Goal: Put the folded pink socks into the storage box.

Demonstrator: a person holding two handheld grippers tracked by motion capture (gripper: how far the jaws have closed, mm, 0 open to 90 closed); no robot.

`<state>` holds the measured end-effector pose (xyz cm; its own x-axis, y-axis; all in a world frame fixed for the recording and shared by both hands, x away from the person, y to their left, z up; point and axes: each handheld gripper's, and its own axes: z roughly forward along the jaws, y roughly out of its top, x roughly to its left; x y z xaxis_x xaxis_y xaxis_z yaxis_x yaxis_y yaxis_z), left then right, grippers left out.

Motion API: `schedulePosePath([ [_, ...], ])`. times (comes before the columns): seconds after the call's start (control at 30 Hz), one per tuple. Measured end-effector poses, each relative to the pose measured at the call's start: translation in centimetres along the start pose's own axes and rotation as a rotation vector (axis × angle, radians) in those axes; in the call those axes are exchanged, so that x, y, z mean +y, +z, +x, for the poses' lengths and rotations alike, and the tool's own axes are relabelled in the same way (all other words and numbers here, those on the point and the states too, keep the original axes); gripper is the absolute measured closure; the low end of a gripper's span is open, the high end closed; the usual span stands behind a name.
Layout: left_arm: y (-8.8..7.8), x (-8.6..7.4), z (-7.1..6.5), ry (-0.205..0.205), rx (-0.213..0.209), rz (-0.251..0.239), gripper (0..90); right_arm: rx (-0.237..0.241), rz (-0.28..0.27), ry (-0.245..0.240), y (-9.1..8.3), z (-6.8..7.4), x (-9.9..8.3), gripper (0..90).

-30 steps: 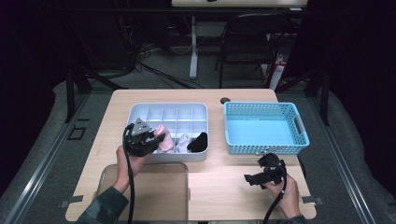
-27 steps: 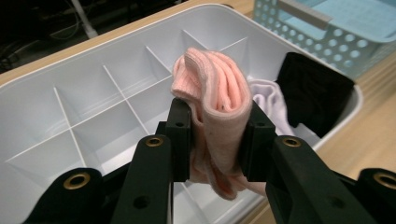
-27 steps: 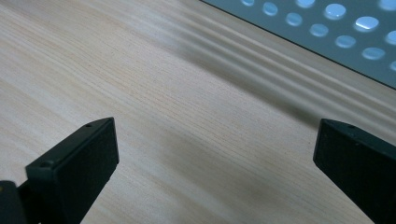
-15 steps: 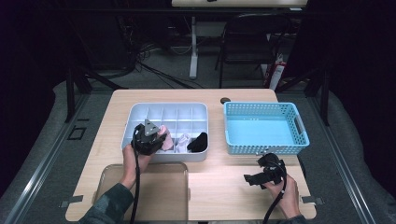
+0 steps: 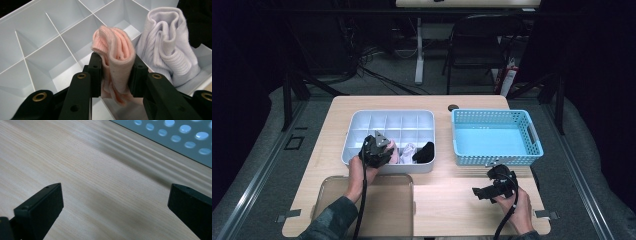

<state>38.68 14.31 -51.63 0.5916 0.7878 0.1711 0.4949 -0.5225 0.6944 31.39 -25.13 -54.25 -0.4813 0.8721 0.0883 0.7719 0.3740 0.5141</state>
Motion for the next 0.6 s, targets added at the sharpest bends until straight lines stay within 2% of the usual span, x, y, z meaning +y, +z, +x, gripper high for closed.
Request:
schedulePosePath([
  [0.43,0.30,-0.13,0.19,-0.037,-0.031,0.011,67.6,-0.008,-0.003,-0.010,-0.11,0.10,0.03,0.0],
  [0.6,0.17,-0.07,0.26,-0.051,-0.046,0.013,67.6,-0.004,-0.026,-0.004,-0.26,0.28,-0.01,0.0],
])
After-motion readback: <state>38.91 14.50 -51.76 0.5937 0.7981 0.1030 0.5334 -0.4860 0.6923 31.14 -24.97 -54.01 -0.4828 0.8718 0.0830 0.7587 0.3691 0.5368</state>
